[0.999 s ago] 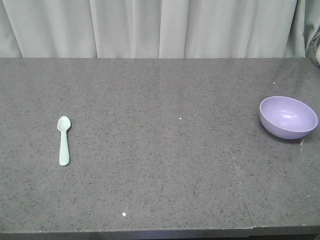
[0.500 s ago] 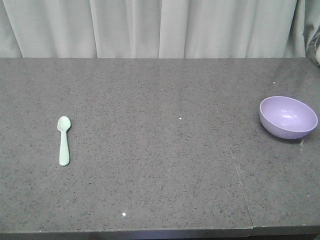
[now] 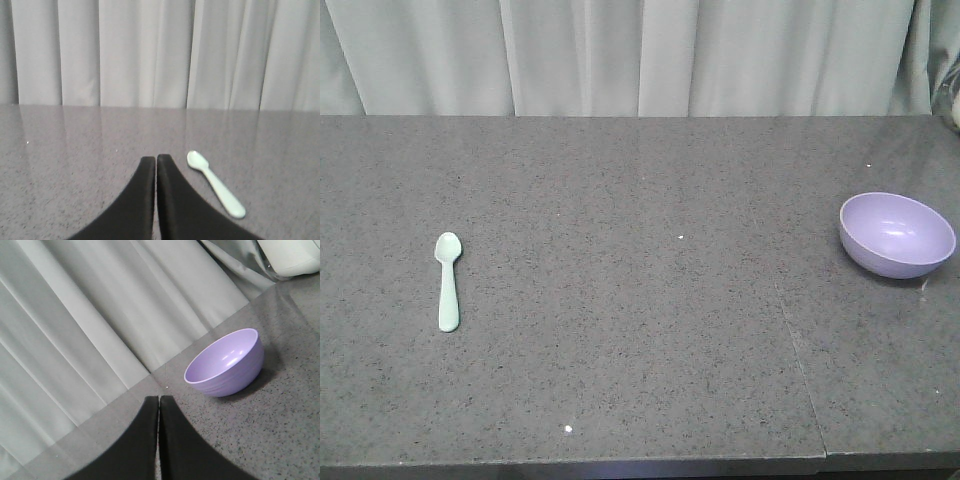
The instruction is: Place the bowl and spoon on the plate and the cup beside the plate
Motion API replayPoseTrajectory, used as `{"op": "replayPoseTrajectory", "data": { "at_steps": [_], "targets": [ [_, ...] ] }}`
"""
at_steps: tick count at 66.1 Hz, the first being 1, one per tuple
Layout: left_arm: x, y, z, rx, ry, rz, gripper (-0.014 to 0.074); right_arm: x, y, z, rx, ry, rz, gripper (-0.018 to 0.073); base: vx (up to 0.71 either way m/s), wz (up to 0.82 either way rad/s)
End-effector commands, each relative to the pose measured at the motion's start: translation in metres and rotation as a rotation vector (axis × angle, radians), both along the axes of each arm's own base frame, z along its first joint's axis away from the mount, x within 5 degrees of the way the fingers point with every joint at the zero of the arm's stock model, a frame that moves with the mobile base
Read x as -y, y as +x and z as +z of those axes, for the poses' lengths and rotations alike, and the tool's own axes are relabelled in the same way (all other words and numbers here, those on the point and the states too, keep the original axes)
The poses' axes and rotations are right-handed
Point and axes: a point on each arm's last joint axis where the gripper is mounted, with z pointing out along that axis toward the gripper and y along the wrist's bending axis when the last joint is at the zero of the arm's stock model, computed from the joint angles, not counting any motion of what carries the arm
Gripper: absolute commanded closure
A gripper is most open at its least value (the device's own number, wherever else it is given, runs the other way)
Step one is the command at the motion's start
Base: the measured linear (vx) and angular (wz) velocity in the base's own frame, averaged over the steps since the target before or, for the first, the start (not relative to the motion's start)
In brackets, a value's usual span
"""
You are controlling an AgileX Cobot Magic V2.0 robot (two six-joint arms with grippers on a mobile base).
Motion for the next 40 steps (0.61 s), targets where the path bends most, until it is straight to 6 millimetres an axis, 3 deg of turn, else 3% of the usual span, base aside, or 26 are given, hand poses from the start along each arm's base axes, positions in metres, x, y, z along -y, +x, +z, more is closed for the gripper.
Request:
{"op": "replayPoseTrajectory", "data": {
  "at_steps": [1,11,18,32,40],
  "targets": [
    [-0.002,0.000,0.007,0.141,-0.119,0.000,0.0602,0.005,-0.002,0.005,0.096,0.016,-0.053,0.0561,0.00,0.00],
    [-0.005,-0.004,0.018,0.296,-0.433,-0.036,0.0602,0.004,-0.003,0.013,0.106,0.030,-0.043,0.0561,0.00,0.00],
    [-0.007,-0.007,0.025,0.399,-0.596,-0.084,0.0602,0.002,-0.008,0.035,0.142,0.000,-0.023,0.0561,0.00,0.00],
    [-0.008,-0.017,0.043,0.629,-0.882,-0.245,0.0602,-0.005,-0.029,0.119,0.237,-0.277,-0.014,0.0561,0.00,0.00],
    [-0.001,-0.019,0.047,0.632,-0.910,-0.359,0.0603,-0.011,-0.028,0.166,0.180,-0.456,0.024,0.0561,0.00,0.00]
  ]
}}
